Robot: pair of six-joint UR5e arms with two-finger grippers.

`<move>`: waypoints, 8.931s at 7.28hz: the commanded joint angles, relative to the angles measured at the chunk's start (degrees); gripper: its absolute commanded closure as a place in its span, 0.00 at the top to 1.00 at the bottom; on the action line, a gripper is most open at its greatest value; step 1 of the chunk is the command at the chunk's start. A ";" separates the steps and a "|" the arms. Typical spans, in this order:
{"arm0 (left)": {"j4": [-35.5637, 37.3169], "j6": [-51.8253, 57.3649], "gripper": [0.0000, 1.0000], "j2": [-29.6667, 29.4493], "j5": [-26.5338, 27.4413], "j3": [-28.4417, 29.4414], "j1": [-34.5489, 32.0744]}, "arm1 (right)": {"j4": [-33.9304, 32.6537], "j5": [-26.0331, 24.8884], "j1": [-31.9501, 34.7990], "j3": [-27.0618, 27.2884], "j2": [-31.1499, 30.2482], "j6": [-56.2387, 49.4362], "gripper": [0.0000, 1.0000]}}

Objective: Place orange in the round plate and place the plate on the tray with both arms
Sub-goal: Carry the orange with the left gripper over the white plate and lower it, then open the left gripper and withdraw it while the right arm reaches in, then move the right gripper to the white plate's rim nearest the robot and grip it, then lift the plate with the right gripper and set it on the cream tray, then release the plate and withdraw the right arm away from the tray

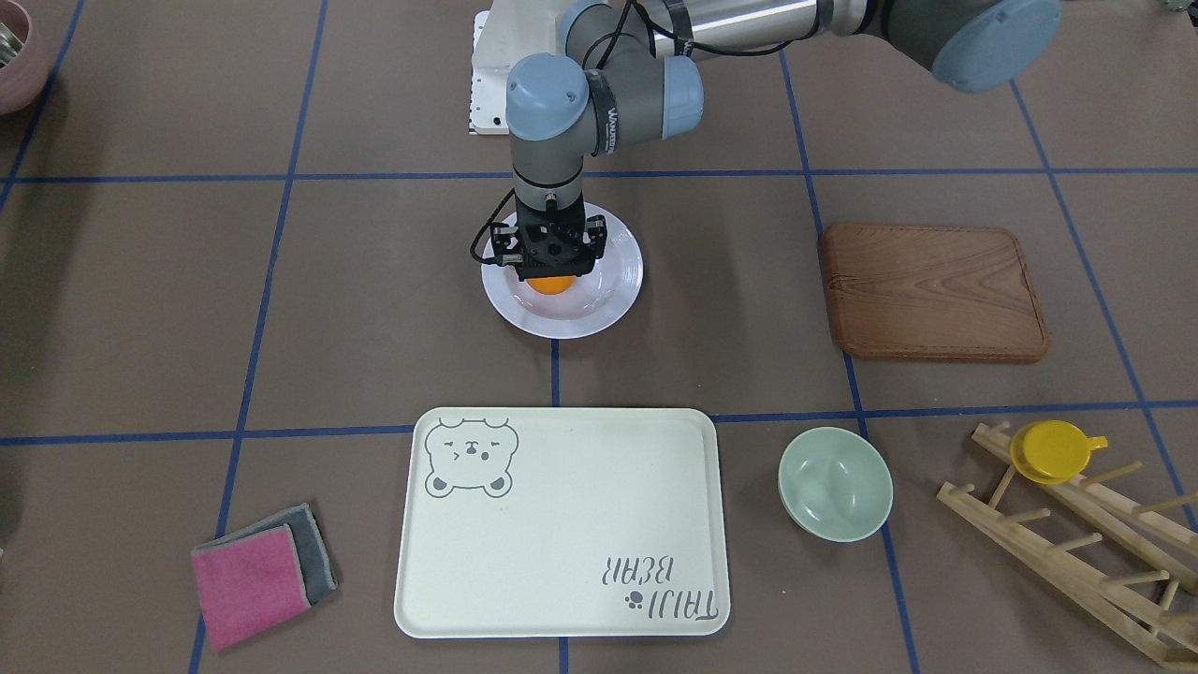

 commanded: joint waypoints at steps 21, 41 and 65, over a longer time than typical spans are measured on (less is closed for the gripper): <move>12.01 89.52 1.00 52.16 -33.51 -19.61 -66.29 | 54.67 -49.99 -70.23 16.34 10.09 121.16 0.99; 11.93 89.53 1.00 54.10 -35.26 -19.70 -66.20 | 50.97 -62.41 -77.26 -5.02 30.15 127.27 0.00; 11.93 89.26 1.00 54.01 -32.99 -20.22 -66.11 | 16.09 -19.70 -37.86 0.51 34.22 70.41 1.00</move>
